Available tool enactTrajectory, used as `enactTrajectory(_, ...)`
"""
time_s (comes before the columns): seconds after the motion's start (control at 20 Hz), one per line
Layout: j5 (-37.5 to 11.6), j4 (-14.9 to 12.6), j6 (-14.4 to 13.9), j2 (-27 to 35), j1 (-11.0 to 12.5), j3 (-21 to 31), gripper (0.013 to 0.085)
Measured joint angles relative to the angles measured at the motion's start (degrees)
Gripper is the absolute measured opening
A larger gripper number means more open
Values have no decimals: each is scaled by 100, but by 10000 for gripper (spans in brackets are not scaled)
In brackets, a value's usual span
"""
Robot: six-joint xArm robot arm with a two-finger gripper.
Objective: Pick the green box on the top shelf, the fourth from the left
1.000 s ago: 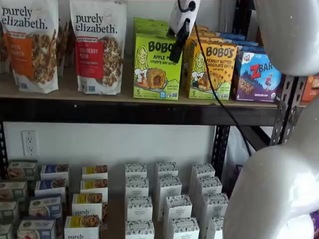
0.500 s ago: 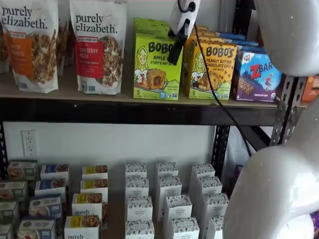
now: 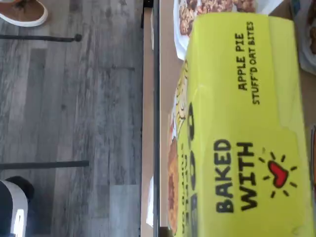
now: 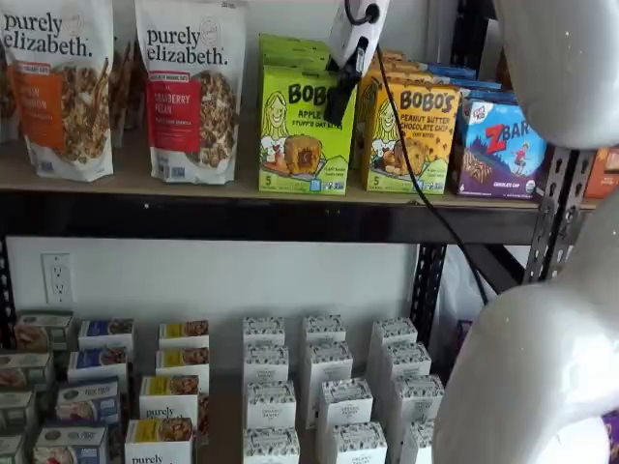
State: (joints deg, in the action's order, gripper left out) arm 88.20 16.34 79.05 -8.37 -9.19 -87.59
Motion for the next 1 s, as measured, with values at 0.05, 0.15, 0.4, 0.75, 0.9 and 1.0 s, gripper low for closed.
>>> enactTrajectory(0.05, 5, 0, 0, -1, 1, -2, 490)
enactTrajectory(0.15, -8, -26, -3, -9, -5, 6, 490)
enactTrajectory(0.4, -27, -22, 1, -29, -1, 34, 370)
enactTrajectory(0.75, -39, -42, -3, -26, -11, 43, 330)
enactTrajectory(0.9, -52, -3, -3, -30, -9, 48, 250)
enactTrajectory(1.0, -35, 13, -6, -21, -9, 29, 250)
